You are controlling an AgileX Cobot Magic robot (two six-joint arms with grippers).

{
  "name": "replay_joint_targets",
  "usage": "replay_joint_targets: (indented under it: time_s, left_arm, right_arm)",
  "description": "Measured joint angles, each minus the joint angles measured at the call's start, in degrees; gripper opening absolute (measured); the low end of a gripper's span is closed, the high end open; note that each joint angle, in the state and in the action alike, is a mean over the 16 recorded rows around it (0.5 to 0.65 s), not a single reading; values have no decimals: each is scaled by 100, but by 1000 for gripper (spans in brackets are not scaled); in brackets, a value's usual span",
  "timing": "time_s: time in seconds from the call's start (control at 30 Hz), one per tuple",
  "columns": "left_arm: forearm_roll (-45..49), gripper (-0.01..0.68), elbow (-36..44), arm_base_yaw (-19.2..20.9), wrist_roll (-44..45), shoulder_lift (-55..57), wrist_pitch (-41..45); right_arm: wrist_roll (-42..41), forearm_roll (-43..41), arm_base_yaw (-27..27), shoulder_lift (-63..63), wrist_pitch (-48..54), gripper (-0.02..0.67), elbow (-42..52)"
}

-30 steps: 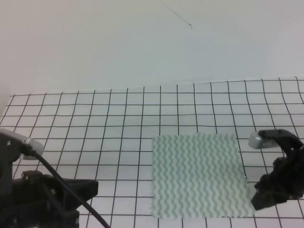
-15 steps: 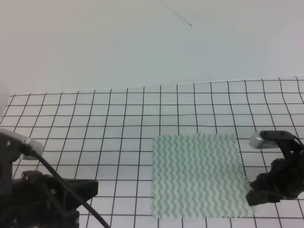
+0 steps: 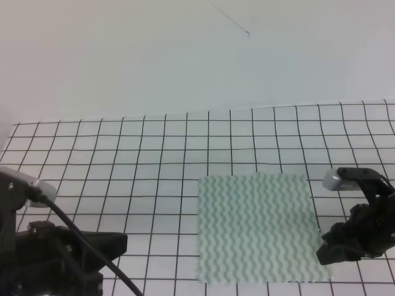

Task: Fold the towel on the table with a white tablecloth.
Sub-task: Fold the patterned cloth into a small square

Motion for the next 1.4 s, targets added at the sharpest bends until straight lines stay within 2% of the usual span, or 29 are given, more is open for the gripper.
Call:
replay_joint_targets:
  time_s: [0.8, 0.93, 1.4]
  left_arm:
    - [0, -1, 0, 0, -22, 0, 35]
    - [0, -1, 0, 0, -24, 0, 46]
    - [0, -1, 0, 0, -24, -4, 63]
  right_arm:
    - [-198, 387, 0, 217, 355, 230, -10]
    - [-172, 359, 0, 220, 344, 197, -10]
    - [-134, 380, 0, 224, 234, 16, -47]
